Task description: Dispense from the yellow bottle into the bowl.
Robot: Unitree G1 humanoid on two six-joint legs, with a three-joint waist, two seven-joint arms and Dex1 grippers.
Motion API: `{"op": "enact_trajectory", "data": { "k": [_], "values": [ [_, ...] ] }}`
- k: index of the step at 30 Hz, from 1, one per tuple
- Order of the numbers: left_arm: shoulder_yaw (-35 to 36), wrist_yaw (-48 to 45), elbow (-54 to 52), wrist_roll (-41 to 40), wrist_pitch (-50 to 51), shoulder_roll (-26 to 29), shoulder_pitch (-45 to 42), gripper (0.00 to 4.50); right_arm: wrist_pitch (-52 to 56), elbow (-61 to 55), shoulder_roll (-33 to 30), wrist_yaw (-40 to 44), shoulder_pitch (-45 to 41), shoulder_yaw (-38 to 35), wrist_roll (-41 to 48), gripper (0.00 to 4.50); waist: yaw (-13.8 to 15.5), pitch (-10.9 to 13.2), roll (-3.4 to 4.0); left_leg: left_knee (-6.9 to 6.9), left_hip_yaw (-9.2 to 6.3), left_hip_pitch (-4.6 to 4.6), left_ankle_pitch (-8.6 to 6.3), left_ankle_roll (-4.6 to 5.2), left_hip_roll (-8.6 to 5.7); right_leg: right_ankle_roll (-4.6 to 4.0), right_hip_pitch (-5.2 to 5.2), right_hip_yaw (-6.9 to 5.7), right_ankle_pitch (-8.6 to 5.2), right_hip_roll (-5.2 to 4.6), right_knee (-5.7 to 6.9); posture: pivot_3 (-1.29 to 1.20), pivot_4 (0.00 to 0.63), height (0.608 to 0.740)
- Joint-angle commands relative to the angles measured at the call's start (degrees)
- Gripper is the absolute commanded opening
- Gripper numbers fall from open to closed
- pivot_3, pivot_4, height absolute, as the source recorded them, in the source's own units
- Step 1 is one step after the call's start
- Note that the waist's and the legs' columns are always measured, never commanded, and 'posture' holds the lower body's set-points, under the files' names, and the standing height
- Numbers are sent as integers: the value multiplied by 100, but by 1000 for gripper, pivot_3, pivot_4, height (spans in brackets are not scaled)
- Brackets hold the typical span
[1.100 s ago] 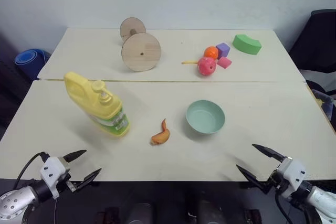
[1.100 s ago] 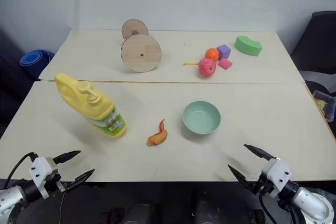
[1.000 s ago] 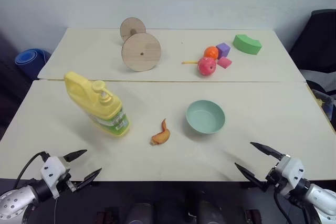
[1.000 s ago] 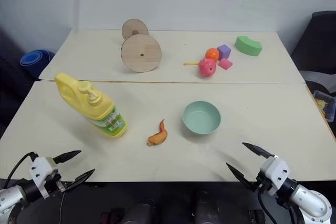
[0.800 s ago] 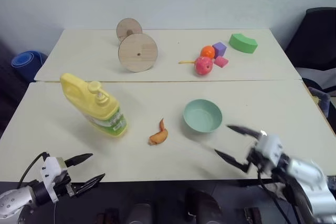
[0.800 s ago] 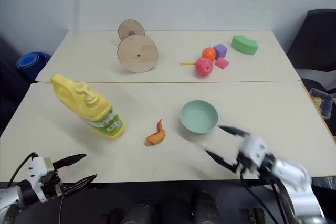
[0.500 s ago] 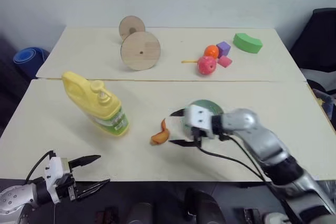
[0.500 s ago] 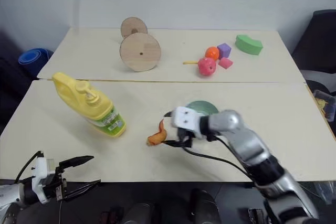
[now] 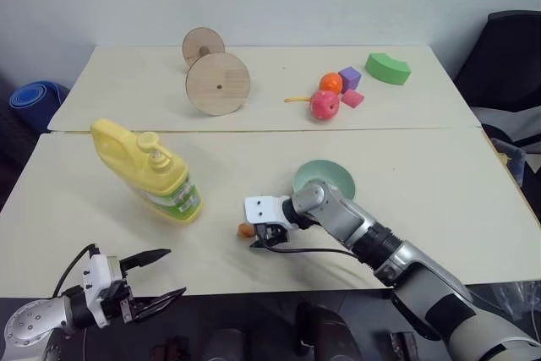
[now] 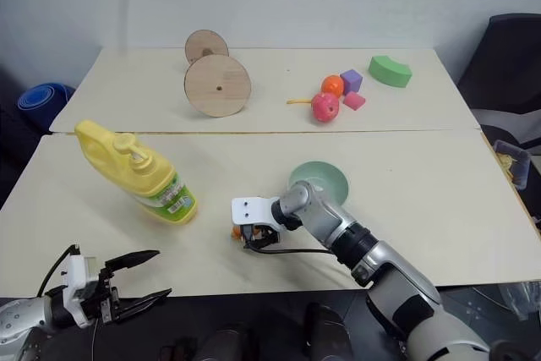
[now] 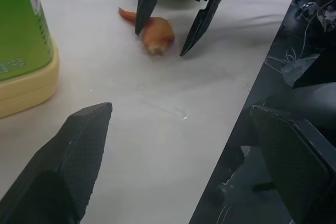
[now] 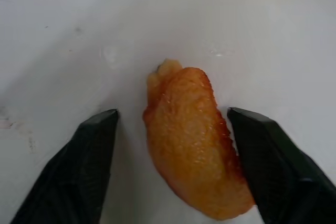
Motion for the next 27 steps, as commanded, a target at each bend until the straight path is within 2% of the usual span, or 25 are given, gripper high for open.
{"op": "enact_trajectory", "data": {
  "k": [1,2,3,6,8,10,13,16,19,23,25,27],
  "values": [
    [-5,19,-170,4,-94,-25,43,4500,182,-389,-234,413,119,-171,120,2185,4,0,0,0,0,1,0,0,0,0,0,0,0,-1,0,0,150,740],
    [-27,28,-193,3,-97,-38,33,4500,157,-533,-271,443,135,-276,191,1845,5,0,1,0,-2,0,0,0,0,0,0,0,0,-2,-1,0,150,740],
    [-59,47,-242,1,-98,-59,15,4500,103,-743,-313,572,180,-416,375,1711,3,1,1,0,-2,-1,0,0,0,0,-1,-1,0,-2,-2,0,150,740],
    [-148,111,-413,-52,-35,-118,-47,4500,7,-1323,-358,848,361,-864,953,1711,-6,3,4,0,-2,-5,-1,1,0,0,-2,-1,0,-2,-6,0,150,740],
    [-321,186,-711,-176,170,-178,-225,4500,482,-2302,-276,711,676,-1951,2128,1711,8,8,8,0,-3,-6,-2,0,1,0,-2,-2,0,-1,-7,0,150,740],
    [-520,236,-1012,-274,436,-187,-414,4500,1216,-3336,-779,1009,1024,-2807,3246,1711,83,17,24,0,-6,-8,-2,0,1,1,-2,-3,1,-2,-7,0,150,740],
    [-735,305,-1374,-384,822,-125,-689,4500,2080,-4028,-1843,966,1584,-3935,3947,1711,223,16,23,0,-22,-4,-5,9,-5,8,16,-2,5,-8,-28,0,150,740],
    [-810,468,-1619,-472,1115,-137,-1006,4500,2040,-3863,-2945,854,2319,-4690,3665,1711,265,13,17,1,-24,-8,-20,25,-8,16,28,-2,10,-13,-66,0,150,740],
    [-926,521,-1682,-463,1242,-197,-1206,4500,1051,-2820,-3634,680,3051,-4849,2755,1711,229,13,17,0,-10,-9,-22,25,-7,22,28,0,13,-6,-72,0,150,740],
    [-1060,499,-1574,-359,1213,-262,-1334,4500,-671,-896,-3602,151,3249,-4595,1798,1711,185,16,19,-8,47,2,-19,25,-2,27,37,4,16,16,-51,0,150,740],
    [-1072,481,-1514,-325,1175,-263,-1375,4500,-1067,-193,-3432,-21,3111,-4501,1628,1711,158,18,17,-7,64,12,-11,26,-3,30,34,9,18,18,-55,0,150,740],
    [-1055,490,-1505,-303,1157,-259,-1394,4500,-1494,352,-3255,-103,2934,-4522,1610,2426,132,23,25,-7,65,15,-5,21,-2,26,34,12,20,17,-55,0,150,740]
  ]
}}
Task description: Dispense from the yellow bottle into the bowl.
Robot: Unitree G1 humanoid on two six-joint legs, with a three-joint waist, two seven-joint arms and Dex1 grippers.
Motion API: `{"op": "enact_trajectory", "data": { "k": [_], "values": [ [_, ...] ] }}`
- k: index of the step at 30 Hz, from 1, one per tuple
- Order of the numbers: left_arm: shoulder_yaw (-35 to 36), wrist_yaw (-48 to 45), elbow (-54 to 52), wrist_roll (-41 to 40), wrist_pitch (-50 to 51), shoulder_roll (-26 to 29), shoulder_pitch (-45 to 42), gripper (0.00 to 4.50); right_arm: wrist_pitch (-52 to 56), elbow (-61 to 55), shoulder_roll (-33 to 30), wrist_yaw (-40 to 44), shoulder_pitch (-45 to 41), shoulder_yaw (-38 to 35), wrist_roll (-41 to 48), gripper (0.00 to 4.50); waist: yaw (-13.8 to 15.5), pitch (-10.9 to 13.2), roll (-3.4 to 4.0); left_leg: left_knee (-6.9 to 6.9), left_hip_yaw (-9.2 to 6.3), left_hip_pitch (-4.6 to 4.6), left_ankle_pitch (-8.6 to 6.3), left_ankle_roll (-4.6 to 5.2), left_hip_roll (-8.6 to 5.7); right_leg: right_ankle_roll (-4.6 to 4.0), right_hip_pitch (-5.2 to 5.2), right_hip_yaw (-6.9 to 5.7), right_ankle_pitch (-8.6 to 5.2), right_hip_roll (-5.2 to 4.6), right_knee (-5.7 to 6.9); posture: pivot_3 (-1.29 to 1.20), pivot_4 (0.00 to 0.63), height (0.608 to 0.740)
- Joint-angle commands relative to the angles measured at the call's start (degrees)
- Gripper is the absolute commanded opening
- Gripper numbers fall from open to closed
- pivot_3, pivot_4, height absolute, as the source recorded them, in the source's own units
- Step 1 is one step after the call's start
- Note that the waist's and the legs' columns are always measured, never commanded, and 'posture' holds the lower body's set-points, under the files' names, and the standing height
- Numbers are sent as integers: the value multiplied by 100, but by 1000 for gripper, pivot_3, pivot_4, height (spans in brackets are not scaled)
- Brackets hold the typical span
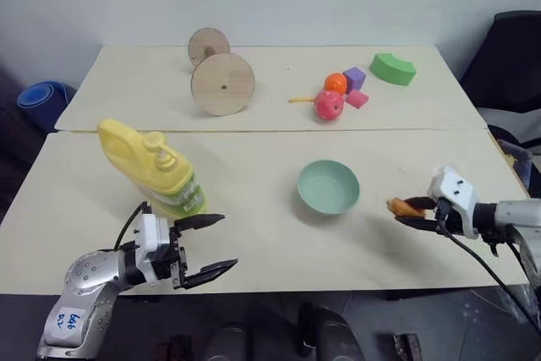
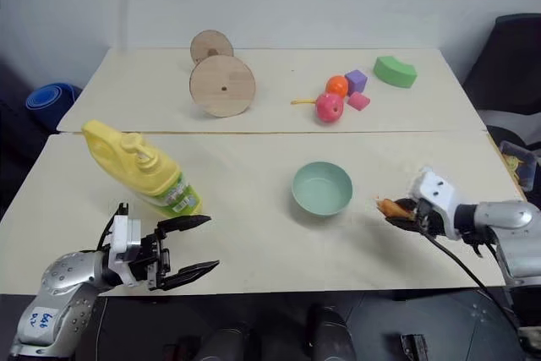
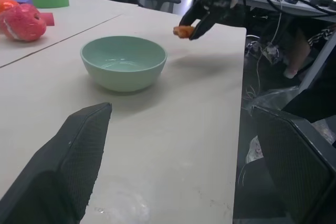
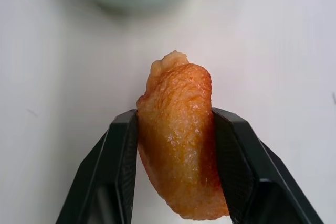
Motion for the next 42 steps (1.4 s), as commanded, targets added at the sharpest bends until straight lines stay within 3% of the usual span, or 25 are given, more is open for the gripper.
{"op": "enact_trajectory", "data": {
  "k": [1,4,6,10,14,17,21,24,35,37,42],
  "values": [
    [20,7,-1,13,-88,6,-19,4500,-890,679,217,-169,-331,-79,-63,2705,-35,7,12,0,1,1,2,-2,2,-3,-1,2,2,0,2,0,150,740],
    [68,12,11,26,-106,31,-1,4500,-1352,786,294,-134,-423,-163,26,3717,-44,14,28,0,0,1,4,-3,2,-5,-4,5,3,-2,4,0,150,740],
    [121,23,23,53,-129,63,45,4500,-1160,205,339,142,-316,-215,428,4450,-38,14,29,0,-4,-2,4,-4,3,-4,-6,5,3,-2,4,0,150,740],
    [211,64,37,92,-174,87,137,4500,225,-1832,608,-34,120,-22,1247,4482,-30,13,29,0,-27,-3,4,-5,11,-5,-4,13,4,-1,3,0,150,740],
    [269,132,-3,96,-181,106,243,4500,1450,-3229,1192,-953,313,656,1146,4482,3,11,25,2,-46,-4,2,-12,11,-8,-6,11,5,-9,-9,0,150,740],
    [311,164,-40,79,-160,131,313,4500,1899,-3297,1705,-1702,82,1184,646,4482,36,10,25,2,-49,-6,0,-13,6,-10,-13,11,4,-15,-19,0,150,740],
    [358,208,-41,75,-162,148,344,4500,1828,-2609,2064,-2093,-433,1680,22,4482,69,10,24,2,-48,-14,1,-9,-3,-10,-24,10,4,-22,-13,0,150,740],
    [488,339,-107,-8,-101,106,391,4500,1709,-2182,2182,-2182,-771,1868,-246,3875,82,8,20,3,-54,-18,3,-6,-5,-10,-23,3,4,-21,-6,0,150,740],
    [1550,938,-757,-714,226,-147,1548,4500,1526,-1986,2068,-1600,-1223,2074,-443,33,-45,6,10,2,-57,-20,2,-1,0,-8,-15,0,4,-15,-2,0,150,740],
    [1752,1111,-916,-954,360,-213,1658,4101,1463,-1986,2060,-1484,-1271,2051,-427,0,-46,6,11,3,-60,-20,2,-1,0,-10,-17,-2,3,-16,-13,0,150,740],
    [3190,1780,-1611,-3299,1240,126,1807,2591,1206,-2472,1717,-277,-1675,2182,-124,0,-43,14,9,3,-69,-25,3,-3,3,-14,-23,-3,1,-17,-5,0,150,740]
  ]
}}
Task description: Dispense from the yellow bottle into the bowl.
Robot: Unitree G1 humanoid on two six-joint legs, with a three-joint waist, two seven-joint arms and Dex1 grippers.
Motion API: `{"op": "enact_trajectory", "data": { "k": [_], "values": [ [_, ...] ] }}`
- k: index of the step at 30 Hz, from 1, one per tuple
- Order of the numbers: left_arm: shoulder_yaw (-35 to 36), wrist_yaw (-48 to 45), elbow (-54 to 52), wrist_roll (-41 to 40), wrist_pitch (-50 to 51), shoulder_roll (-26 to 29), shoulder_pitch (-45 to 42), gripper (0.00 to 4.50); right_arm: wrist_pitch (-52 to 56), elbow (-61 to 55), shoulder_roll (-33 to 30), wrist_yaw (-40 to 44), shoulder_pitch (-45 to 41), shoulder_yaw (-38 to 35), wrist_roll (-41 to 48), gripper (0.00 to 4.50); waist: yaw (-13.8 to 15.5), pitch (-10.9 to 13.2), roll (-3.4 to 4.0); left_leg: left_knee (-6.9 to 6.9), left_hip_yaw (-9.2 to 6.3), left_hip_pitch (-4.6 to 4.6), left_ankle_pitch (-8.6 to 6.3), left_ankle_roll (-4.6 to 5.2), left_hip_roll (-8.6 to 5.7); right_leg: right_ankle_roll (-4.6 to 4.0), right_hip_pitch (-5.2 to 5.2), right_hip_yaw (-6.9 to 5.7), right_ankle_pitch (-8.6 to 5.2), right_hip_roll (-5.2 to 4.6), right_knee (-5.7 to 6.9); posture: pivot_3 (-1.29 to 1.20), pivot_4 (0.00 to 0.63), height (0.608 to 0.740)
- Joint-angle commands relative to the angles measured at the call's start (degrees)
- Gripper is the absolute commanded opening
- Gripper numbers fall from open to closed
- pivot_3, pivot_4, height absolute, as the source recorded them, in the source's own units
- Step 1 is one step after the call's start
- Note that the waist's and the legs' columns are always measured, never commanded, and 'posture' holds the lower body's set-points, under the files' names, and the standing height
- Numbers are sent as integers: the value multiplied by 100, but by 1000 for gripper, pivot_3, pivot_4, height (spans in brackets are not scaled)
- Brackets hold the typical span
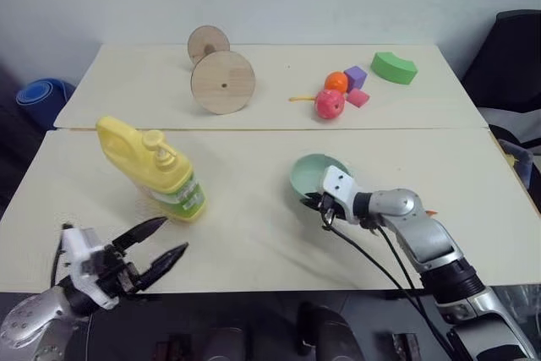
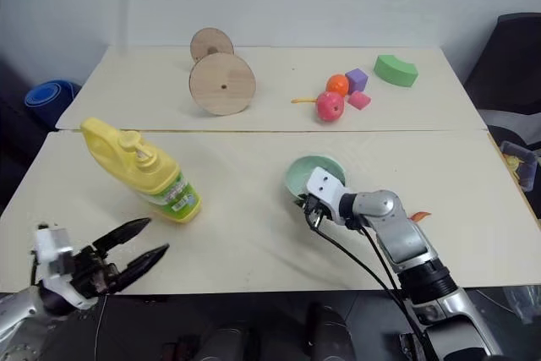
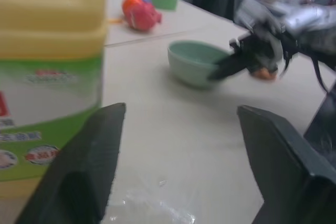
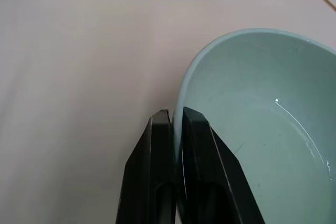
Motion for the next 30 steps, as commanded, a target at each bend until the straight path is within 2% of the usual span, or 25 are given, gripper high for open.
{"op": "enact_trajectory", "data": {
  "k": [1,4,8,10,13,16,22,30],
  "values": [
    [1108,443,-435,-1609,430,456,-193,2284,-180,-609,-278,824,-483,71,273,0,11,3,1,0,-4,0,1,-1,-1,0,2,-2,0,-1,-2,0,150,740],
    [1542,647,-232,-2284,700,1041,-806,1303,-94,-824,-372,1354,-974,190,382,0,20,4,2,4,-10,2,3,-4,-4,-1,5,-5,0,-2,-9,0,150,740],
    [1379,609,192,-2102,927,1644,-1675,10,88,-1010,-266,1860,-1620,370,564,0,-5,4,3,4,-16,3,6,-11,-7,-1,8,-7,-1,12,12,0,150,740],
    [1209,605,411,-1855,927,1743,-2045,10,218,-1072,-208,2025,-1831,459,661,0,-11,3,3,4,-16,0,8,-15,-3,-1,6,-4,0,54,9,0,150,740],
    [431,516,1092,-1068,840,1864,-2929,10,452,-1030,152,2231,-2537,736,724,0,-14,5,0,3,-12,0,6,-18,2,0,7,1,0,70,3,0,150,740],
    [-17,315,1420,-669,866,1812,-3391,10,718,-894,517,2195,-3007,917,691,0,-52,3,-2,3,0,2,12,-28,10,0,-1,0,1,82,13,0,150,740],
    [-435,91,1638,-162,826,1642,-3845,10,1478,-862,1096,1876,-3441,1030,761,0,-61,-2,-11,2,-6,-4,11,-35,13,-3,-6,9,0,77,12,0,150,740],
    [-642,-139,1677,223,934,1606,-4049,10,1979,-844,1319,1585,-3634,1163,705,0,-51,-1,-10,2,-7,1,15,-42,12,-3,-6,10,0,75,21,0,150,740]
  ]
}}
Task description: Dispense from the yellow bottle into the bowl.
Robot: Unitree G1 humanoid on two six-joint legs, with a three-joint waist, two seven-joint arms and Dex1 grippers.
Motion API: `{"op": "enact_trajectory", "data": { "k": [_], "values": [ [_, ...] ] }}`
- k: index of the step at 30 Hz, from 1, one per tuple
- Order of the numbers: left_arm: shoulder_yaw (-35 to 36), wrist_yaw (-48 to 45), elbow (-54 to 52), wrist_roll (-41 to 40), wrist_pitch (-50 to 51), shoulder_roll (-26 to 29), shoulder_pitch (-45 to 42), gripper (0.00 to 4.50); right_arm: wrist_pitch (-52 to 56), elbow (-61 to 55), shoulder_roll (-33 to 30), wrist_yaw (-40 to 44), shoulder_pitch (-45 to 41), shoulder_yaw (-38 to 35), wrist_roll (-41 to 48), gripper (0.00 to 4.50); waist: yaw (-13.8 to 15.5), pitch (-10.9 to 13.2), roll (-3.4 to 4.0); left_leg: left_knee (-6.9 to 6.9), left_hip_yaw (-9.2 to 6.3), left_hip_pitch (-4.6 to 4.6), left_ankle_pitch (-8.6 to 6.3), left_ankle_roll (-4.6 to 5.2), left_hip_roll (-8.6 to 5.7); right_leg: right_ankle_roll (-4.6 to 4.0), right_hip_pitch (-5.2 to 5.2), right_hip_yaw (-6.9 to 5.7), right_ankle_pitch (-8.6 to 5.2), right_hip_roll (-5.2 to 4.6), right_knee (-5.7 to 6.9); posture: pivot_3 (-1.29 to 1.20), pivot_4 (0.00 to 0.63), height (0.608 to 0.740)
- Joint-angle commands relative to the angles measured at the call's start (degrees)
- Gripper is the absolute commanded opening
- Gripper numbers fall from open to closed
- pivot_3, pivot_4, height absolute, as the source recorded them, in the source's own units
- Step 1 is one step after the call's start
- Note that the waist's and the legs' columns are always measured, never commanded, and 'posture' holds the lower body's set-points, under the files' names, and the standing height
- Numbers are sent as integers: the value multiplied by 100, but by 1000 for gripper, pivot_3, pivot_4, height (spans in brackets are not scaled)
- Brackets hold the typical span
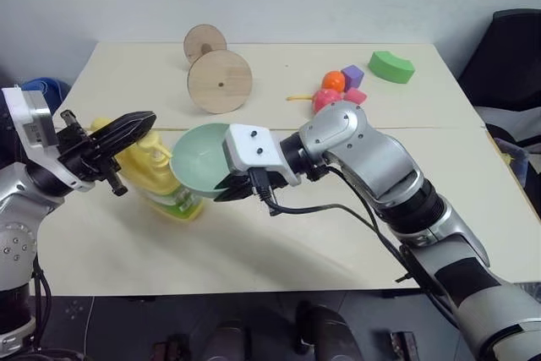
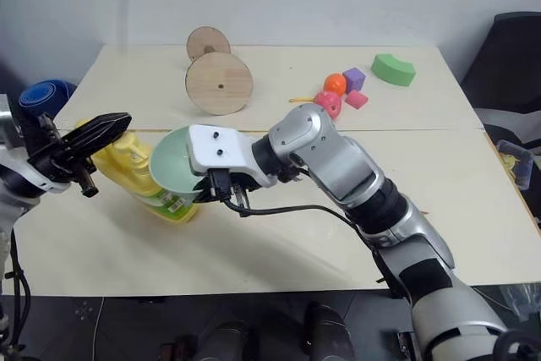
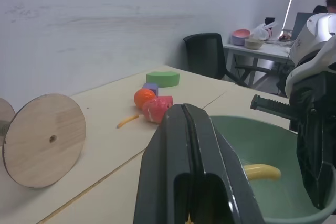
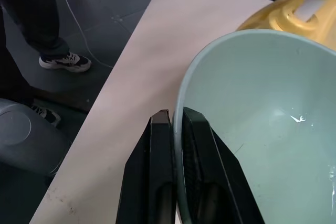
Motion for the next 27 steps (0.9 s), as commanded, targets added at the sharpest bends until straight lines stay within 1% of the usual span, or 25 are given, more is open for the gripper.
{"op": "enact_trajectory", "data": {
  "k": [1,4,9,10,13,18,24,26,27],
  "values": [
    [-132,-194,16,193,39,23,-32,10,137,-98,144,-130,-248,-47,81,0,-6,1,2,0,0,0,1,-1,1,-1,0,0,0,0,2,0,150,740],
    [-235,-204,28,354,78,6,-10,10,304,-123,197,-171,-299,-88,167,0,-26,0,1,0,0,1,1,-2,1,-2,0,0,-1,0,4,0,150,740],
    [-635,-107,32,976,12,6,250,10,484,-161,216,-227,-356,-116,258,0,-48,-2,4,0,0,8,1,-2,-2,-2,3,3,-1,-3,10,0,150,740],
    [-672,-38,36,997,60,-42,262,10,504,-160,223,-234,-372,-121,273,0,-48,-4,8,0,0,11,2,-2,-2,-2,5,3,-1,-4,12,0,150,740],
    [-831,93,22,1244,59,-94,369,10,570,-167,255,-281,-401,-152,334,0,-48,-16,28,0,1,19,2,-2,-3,-2,9,6,-1,-7,17,0,150,740],
    [-961,282,30,1511,2,-244,617,10,613,-139,314,-340,-454,-180,408,0,-55,-52,85,0,5,28,2,-2,-3,-6,10,14,-3,-9,27,0,150,740],
    [-919,386,-7,1501,-38,-421,677,10,580,-80,364,-360,-503,-193,509,0,-97,-76,110,-4,5,37,3,-4,-1,-12,11,19,-7,-13,36,0,150,740],
    [-735,421,-59,1282,-91,-565,587,10,539,-77,332,-346,-477,-190,521,0,-97,-78,114,-4,5,38,3,-5,-2,-12,11,20,-7,-13,36,0,150,740],
    [-442,302,-135,943,-135,-613,522,10,431,-103,165,-286,-341,-258,526,0,-97,-78,114,-4,5,38,3,-5,-2,-12,11,20,-7,-13,36,0,150,740]
  ]
}}
